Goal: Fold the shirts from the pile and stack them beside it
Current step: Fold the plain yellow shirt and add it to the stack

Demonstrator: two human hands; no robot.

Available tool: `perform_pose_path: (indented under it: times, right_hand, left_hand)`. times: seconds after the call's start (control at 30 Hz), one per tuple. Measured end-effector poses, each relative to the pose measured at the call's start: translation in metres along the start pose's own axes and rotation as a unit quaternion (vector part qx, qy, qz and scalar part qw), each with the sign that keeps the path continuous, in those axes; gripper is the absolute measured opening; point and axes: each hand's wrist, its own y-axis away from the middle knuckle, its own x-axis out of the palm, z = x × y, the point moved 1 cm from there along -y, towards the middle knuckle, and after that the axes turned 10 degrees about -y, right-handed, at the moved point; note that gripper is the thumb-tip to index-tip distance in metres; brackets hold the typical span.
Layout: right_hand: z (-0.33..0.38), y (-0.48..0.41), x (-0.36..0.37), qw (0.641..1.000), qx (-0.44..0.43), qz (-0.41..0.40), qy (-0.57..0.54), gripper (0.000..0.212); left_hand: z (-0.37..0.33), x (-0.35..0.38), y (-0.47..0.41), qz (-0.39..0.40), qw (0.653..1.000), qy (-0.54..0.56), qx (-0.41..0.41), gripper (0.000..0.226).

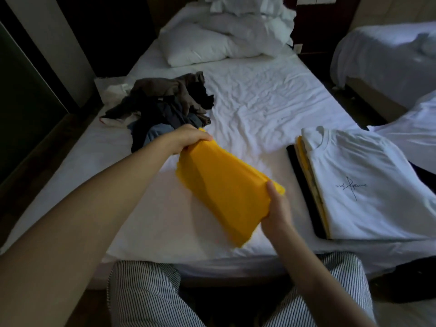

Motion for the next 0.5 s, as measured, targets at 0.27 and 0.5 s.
perform_pose_path:
  times: [0.27, 0.5]
  right_hand:
    - [0.124, -0.052, 0.070, 0.963, -0.125, 0.088, 0.223, 0.018]
    - [0.170, -0.061, 0.107, 0.924, -0.186, 0.215, 0.254, 0.013]
  left_hand:
    - [-0.025, -0.037, 0.011, 0.019, 0.991, 0.128, -0.025, 0.023]
    - [-0.036, -0.050, 0.005, -0.083, 0.952, 0.284, 0.075, 0.032]
